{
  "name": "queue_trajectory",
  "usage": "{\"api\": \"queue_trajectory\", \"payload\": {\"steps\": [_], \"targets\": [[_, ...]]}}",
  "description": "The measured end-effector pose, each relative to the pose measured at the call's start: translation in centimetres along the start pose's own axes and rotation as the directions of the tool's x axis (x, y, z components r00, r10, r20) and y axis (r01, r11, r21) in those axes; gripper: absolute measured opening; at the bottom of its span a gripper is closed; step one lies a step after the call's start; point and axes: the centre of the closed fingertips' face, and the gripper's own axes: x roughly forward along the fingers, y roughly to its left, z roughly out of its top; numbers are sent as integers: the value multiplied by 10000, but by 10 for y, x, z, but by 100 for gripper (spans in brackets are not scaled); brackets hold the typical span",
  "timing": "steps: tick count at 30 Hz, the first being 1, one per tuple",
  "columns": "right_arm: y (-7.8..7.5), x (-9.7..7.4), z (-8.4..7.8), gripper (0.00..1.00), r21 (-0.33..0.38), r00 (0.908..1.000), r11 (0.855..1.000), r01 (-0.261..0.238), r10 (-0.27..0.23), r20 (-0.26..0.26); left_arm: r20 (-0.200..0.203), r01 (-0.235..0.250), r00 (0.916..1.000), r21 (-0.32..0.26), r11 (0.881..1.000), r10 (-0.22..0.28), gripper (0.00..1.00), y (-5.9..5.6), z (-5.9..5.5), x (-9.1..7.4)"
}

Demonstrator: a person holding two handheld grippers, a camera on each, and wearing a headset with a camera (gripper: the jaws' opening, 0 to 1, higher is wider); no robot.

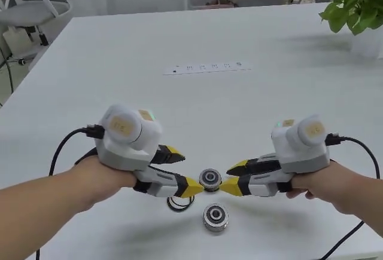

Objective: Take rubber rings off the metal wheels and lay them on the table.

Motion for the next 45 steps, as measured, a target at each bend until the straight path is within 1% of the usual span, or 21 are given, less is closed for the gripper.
{"api": "queue_trajectory", "payload": {"steps": [9, 14, 20, 22, 25, 30, 33, 37, 43, 45], "targets": [[0, 4, -4, 19, -113, 10000, 9999, -76, 75, -36, -27, 183, 9998, 79, 9998, -183, 38, -2, 2, 12], [-1, 7, -4, 16, -179, 10000, 9998, -69, 69, 21, -119, 301, 9995, 135, 9995, -299, 34, -4, 1, 18], [3, 8, -5, 12, -522, 9999, 9985, -160, 157, -54, -165, 366, 9992, 164, 9992, -363, 30, -5, 0, 23], [2, 9, -5, 9, -607, 9999, 9981, -121, 116, -80, -210, 394, 9990, 181, 9991, -390, 29, -5, -1, 25], [3, 9, -5, 8, -652, 9999, 9978, -147, 142, -91, -247, 430, 9988, 209, 9989, -425, 28, -6, -1, 27], [2, 8, -5, 7, -680, 9999, 9976, -103, 101, -31, -287, 425, 9987, 272, 9987, -417, 26, -6, -1, 31], [2, 8, -5, 4, -835, 10000, 9965, -36, 30, -71, -315, 435, 9986, 325, 9985, -425, 23, -6, -2, 33], [3, 8, -5, 3, -902, 10000, 9959, -13, 5, -81, -464, 434, 9981, 518, 9977, -410, 21, -7, -4, 35], [3, 9, -6, 2, -1004, 9999, 9949, 34, -47, -128, -430, 240, 9989, 853, 9961, -204, 16, -5, -2, 35], [3, 9, -6, 2, -1045, 9999, 9945, 47, -63, -155, -392, 152, 9992, 777, 9969, -122, 14, -3, -2, 36]]}}
